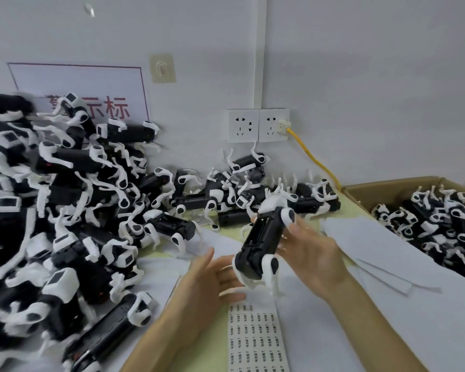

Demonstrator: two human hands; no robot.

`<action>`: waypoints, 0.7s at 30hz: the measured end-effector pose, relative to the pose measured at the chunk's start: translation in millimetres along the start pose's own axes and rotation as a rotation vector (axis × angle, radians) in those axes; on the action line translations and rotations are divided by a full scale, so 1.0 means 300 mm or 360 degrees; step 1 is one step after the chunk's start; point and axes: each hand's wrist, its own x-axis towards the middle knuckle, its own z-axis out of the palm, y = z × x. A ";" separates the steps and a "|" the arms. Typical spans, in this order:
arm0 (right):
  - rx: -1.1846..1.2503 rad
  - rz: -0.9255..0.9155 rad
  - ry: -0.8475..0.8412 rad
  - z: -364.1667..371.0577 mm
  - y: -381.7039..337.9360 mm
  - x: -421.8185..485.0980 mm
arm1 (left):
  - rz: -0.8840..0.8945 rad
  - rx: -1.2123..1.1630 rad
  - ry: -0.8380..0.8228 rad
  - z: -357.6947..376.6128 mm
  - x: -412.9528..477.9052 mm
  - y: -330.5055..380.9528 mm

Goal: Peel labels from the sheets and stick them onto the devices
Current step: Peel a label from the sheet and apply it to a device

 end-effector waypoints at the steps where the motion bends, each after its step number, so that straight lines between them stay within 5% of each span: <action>1: -0.0026 0.0026 -0.0014 0.009 0.024 -0.002 | -0.0035 0.0035 -0.0055 0.003 -0.003 -0.003; 6: -0.0220 0.0177 -0.0053 0.047 0.095 -0.012 | -0.0080 0.0006 -0.0305 0.036 -0.013 -0.013; 12: -0.1218 -0.0211 0.0615 0.062 0.103 -0.009 | 0.0196 0.0006 -0.0054 0.015 -0.004 -0.037; 17: -0.1388 -0.0258 0.0075 0.094 0.125 -0.039 | 0.0347 0.0237 0.0040 -0.014 -0.001 -0.014; 21: -0.1603 -0.0362 0.0124 0.122 0.154 -0.040 | 0.0369 0.0315 -0.0038 0.001 -0.005 -0.009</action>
